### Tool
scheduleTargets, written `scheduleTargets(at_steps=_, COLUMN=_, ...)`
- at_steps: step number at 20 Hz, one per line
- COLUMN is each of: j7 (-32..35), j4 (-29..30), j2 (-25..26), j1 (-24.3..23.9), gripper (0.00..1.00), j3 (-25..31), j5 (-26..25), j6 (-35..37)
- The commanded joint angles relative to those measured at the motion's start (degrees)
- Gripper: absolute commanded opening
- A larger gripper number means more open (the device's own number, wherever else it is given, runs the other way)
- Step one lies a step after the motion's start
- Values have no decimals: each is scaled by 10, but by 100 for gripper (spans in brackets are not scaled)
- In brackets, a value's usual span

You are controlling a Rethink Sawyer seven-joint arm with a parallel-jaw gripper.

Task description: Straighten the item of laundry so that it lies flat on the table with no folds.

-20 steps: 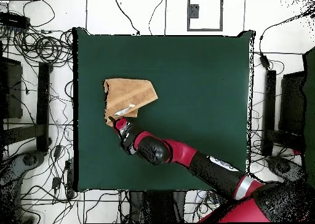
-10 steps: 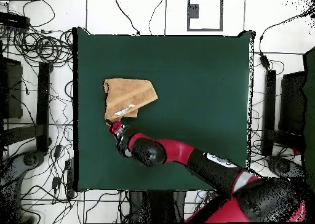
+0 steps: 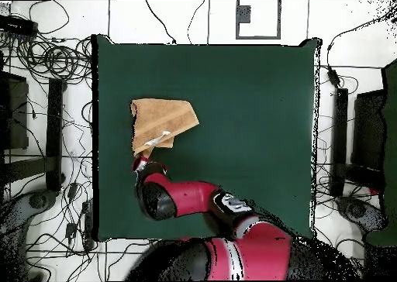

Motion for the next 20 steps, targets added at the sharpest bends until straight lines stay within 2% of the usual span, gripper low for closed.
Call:
scheduleTargets(at_steps=1, j7=29, j4=-57, j2=-54, j1=67, gripper=100, j3=-164, j5=84, j6=-103)
scheduleTargets(at_steps=8, j7=49, j4=-57, j2=-57, j1=62, gripper=100, j3=-162, j5=74, j6=-125)
scheduleTargets(at_steps=14, j7=46, j4=-65, j2=-53, j1=81, gripper=100, j3=-184, j5=78, j6=-159)
scheduleTargets(at_steps=20, j7=42, j4=-73, j2=-54, j1=93, gripper=100, j3=-196, j5=77, j6=-163)
